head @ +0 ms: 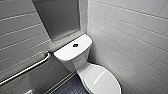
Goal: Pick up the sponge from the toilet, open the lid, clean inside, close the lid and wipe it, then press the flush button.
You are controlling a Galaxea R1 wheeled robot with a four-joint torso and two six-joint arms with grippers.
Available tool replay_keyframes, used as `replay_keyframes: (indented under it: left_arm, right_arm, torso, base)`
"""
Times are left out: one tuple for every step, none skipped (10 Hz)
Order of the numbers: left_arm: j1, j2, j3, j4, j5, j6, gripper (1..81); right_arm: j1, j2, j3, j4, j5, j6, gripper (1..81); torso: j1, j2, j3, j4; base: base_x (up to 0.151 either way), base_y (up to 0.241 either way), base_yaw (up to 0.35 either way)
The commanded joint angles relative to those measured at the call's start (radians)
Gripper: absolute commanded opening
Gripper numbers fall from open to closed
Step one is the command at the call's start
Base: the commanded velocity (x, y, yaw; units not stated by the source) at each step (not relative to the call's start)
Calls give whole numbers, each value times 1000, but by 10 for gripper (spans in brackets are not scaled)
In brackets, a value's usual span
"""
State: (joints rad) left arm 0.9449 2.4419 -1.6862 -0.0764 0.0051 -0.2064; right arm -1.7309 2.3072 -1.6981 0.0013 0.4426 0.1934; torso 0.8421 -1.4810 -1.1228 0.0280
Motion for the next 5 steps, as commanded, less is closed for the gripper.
replay_keyframes:
  left_arm:
    - [-111, 86, -115, -80, 122, -15, 811]
    - [-129, 123, -136, -85, 130, -16, 811]
    - [-149, 143, -139, -89, 130, -16, 811]
    - [-166, 160, -139, -98, 130, -16, 811]
    - [-180, 175, -141, -106, 130, -16, 811]
  right_arm:
    - [-13, -30, 6, -30, -73, -5, 10]
    - [-13, -21, 0, -30, -73, -5, 10]
    - [-11, -9, -14, -30, -73, -5, 10]
    - [-7, -1, -21, -29, -73, -5, 10]
    - [-3, 5, -24, -29, -73, -3, 10]
  torso:
    - [0, 0, -56, 0]
    - [0, 0, -23, 0]
    - [0, 0, -36, 0]
    - [0, 0, -43, 0]
    - [1, 1, -44, -22]
  base:
    - [0, 0, 0]
    - [0, 0, 0]
    - [0, 0, 0]
    - [0, 0, 0]
    - [0, 0, 0]
